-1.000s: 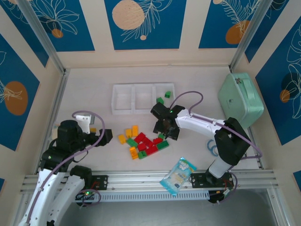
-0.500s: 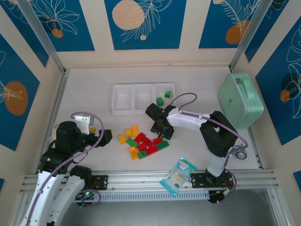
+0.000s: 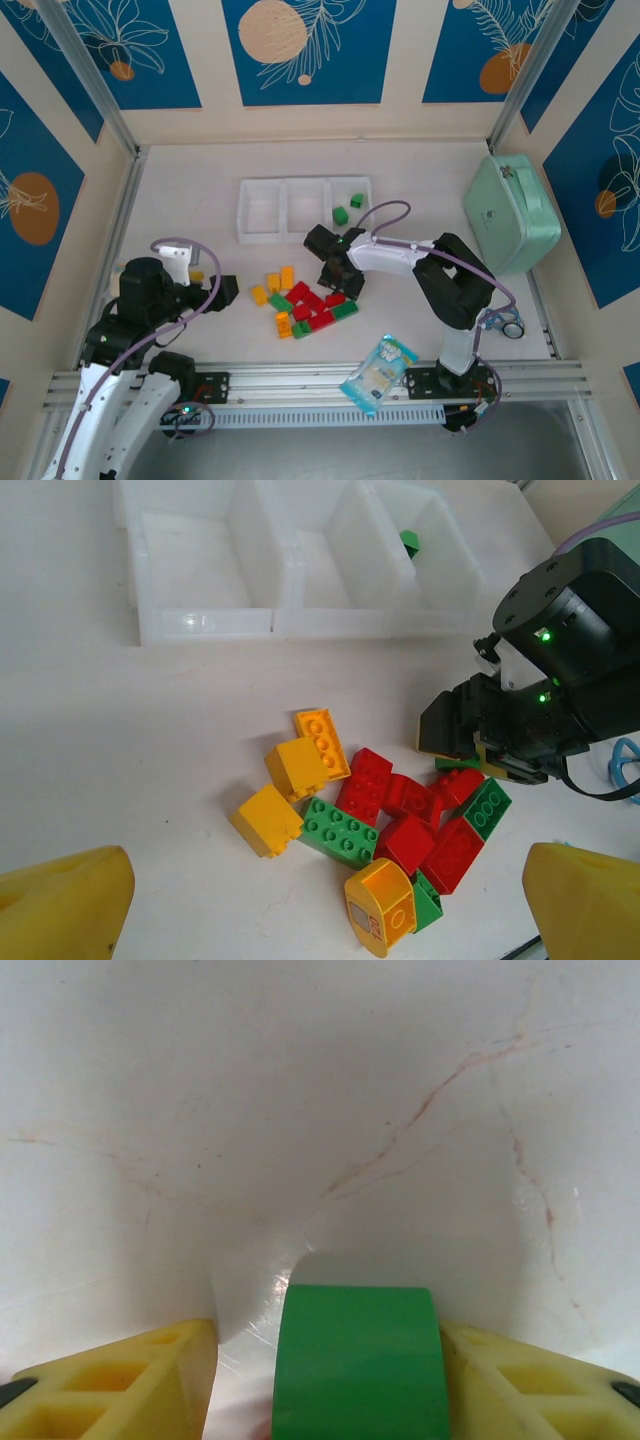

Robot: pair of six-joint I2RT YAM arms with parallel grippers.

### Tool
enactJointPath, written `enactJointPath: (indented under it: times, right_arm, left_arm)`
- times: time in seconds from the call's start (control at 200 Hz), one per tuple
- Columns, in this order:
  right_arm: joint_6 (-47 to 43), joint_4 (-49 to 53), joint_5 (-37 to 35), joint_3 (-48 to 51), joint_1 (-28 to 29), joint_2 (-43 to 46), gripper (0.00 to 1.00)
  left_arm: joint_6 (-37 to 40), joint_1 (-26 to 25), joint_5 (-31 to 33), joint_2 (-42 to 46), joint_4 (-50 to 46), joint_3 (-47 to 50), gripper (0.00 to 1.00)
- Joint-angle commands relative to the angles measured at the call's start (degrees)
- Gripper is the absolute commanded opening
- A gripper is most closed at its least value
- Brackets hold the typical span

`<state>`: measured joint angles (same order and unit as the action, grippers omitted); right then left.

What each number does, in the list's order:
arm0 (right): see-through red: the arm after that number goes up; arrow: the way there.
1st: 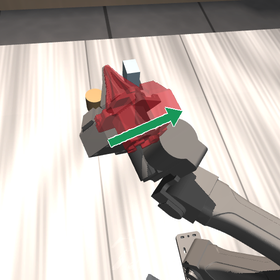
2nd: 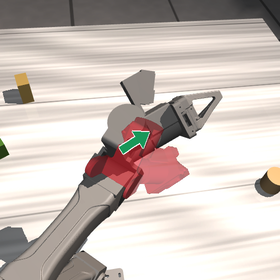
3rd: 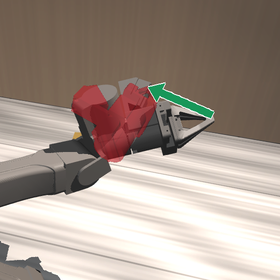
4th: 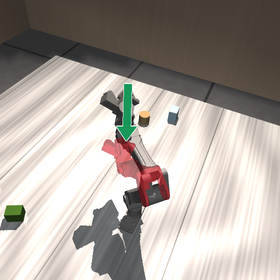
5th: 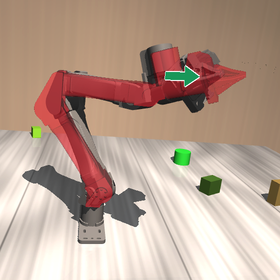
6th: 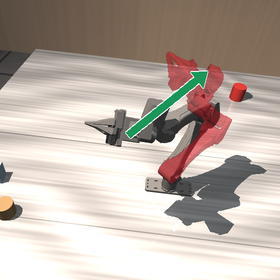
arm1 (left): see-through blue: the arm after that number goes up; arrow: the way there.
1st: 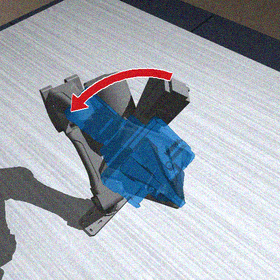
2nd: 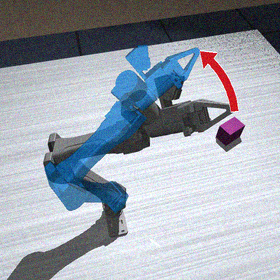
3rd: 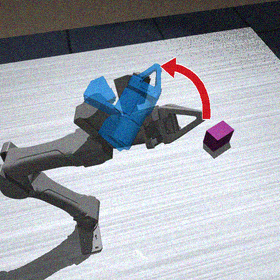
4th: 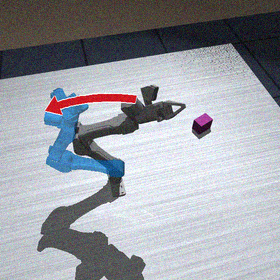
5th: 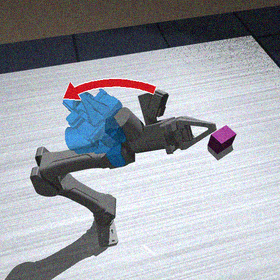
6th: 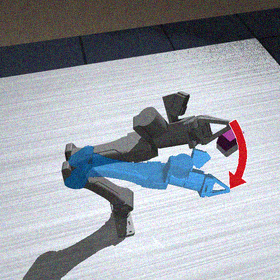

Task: Sort the legos into containers by color
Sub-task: Pick up the lego from the center of the table.

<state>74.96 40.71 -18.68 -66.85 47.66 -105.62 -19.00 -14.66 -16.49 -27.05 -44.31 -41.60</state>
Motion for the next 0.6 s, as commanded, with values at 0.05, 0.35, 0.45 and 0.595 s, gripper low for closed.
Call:
enactJointPath:
  times: [0.05, 0.35, 0.45, 0.595]
  right_arm:
    - [-2.61, -1.38, -0.65, 0.83, -0.41, -1.77, 0.50]
    - [-8.80, -1.60, -1.20, 0.17, -1.77, -1.71, 0.36]
    - [-14.23, -3.99, 2.36, -0.10, -2.30, -1.05, 0.27]
    - [-17.74, -2.95, 1.40, -1.52, -2.25, 1.52, 0.23]
  left_arm:
    - [0.46, -0.55, -0.82, 0.81, 0.14, -0.08, 0.99]
    - [0.41, -0.59, -0.47, 0.94, 0.09, -0.06, 0.99]
    - [0.43, -0.55, -0.38, 0.90, 0.02, -0.06, 0.99]
    - [0.37, -0.57, -0.34, 0.85, 0.06, -0.06, 0.99]
